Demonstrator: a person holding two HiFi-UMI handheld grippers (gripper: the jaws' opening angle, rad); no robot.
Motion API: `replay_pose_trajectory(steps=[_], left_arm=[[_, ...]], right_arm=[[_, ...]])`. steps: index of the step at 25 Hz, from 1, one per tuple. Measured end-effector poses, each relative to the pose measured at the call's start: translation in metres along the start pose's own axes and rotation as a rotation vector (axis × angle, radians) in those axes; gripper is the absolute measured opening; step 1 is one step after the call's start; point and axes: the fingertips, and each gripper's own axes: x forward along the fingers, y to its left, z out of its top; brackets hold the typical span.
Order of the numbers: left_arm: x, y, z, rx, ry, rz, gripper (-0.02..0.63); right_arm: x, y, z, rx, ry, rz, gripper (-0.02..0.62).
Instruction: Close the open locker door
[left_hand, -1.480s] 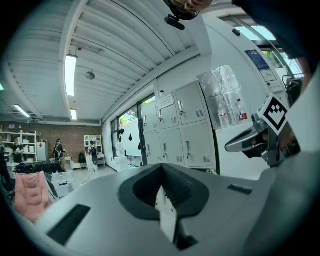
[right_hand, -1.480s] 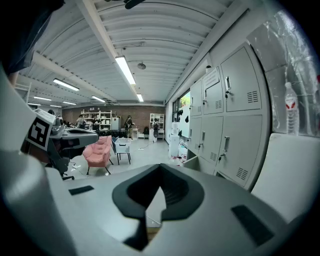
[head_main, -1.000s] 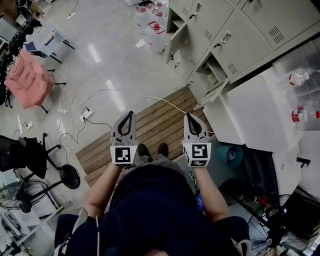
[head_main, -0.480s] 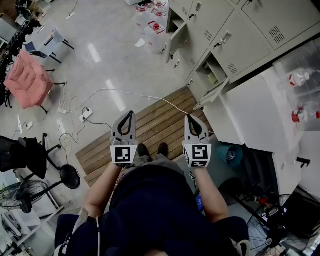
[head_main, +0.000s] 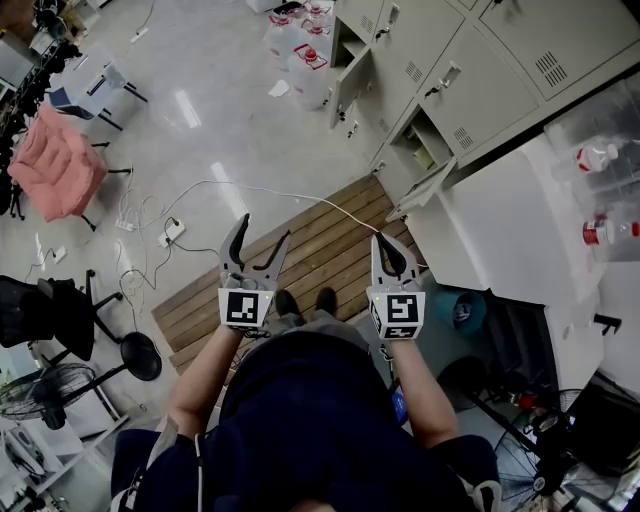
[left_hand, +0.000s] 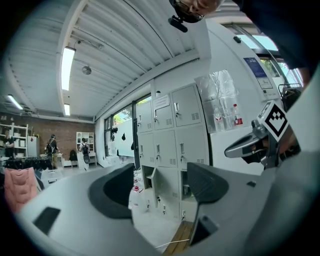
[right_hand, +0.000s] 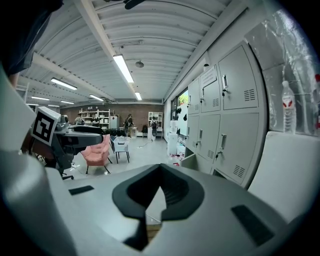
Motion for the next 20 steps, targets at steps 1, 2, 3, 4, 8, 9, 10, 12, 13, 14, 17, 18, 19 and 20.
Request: replay_pose_trajectory(steps=[1, 2, 3, 4, 8, 9, 10, 12, 13, 14, 17, 18, 19, 20], left_arm=[[0.002, -0.001, 0.000, -0.001, 0.014, -0.009, 0.353], [0.005, -0.002, 0.000, 0.003, 0.026, -0.015, 0.376], [0.007, -0.002, 0.000, 0.013, 0.032, -0.020, 0.398], [0.008, -0.003, 0.000, 0.019, 0.034, -0.023, 0.407], [0.016, -0.007, 0.000, -0.004, 0.025, -0.039, 0.444], [0.019, -0.009, 0.000, 0.005, 0.029, -0.044, 0.445], [0.022, -0.011, 0.000, 0.016, 0.034, -0.046, 0.448], [0.028, -0.015, 0.003, 0.043, 0.042, -0.042, 0.448], [0.031, -0.017, 0.004, 0.060, 0.046, -0.038, 0.448], [0.035, -0.019, 0.005, 0.074, 0.049, -0.035, 0.448], [0.044, -0.026, -0.004, 0.089, 0.062, -0.028, 0.448], [0.047, -0.028, -0.008, 0.092, 0.068, -0.026, 0.448], [0.051, -0.029, -0.010, 0.094, 0.072, -0.023, 0.448], [0.055, -0.029, -0.013, 0.096, 0.074, -0.019, 0.448]], right_arm=[[0.000, -0.001, -0.001, 0.003, 0.000, 0.001, -0.005], [-0.001, -0.002, -0.001, 0.004, 0.000, 0.002, -0.005], [-0.001, -0.003, -0.002, 0.005, 0.001, 0.002, -0.005], [-0.002, -0.003, -0.002, 0.005, 0.002, 0.003, -0.005], [-0.003, -0.007, -0.003, 0.005, 0.001, 0.009, -0.005], [-0.004, -0.009, -0.003, 0.008, 0.000, 0.011, -0.005], [-0.004, -0.011, -0.004, 0.010, -0.001, 0.013, -0.005], [-0.004, -0.016, -0.006, 0.014, -0.003, 0.020, -0.005], [-0.004, -0.019, -0.007, 0.016, -0.005, 0.026, -0.005], [-0.003, -0.022, -0.008, 0.016, -0.007, 0.033, -0.005], [-0.001, -0.031, -0.012, 0.011, -0.013, 0.058, -0.005], [0.000, -0.034, -0.014, 0.008, -0.013, 0.066, -0.005], [0.001, -0.036, -0.016, 0.005, -0.013, 0.073, -0.005], [0.002, -0.039, -0.017, 0.002, -0.013, 0.078, -0.005]])
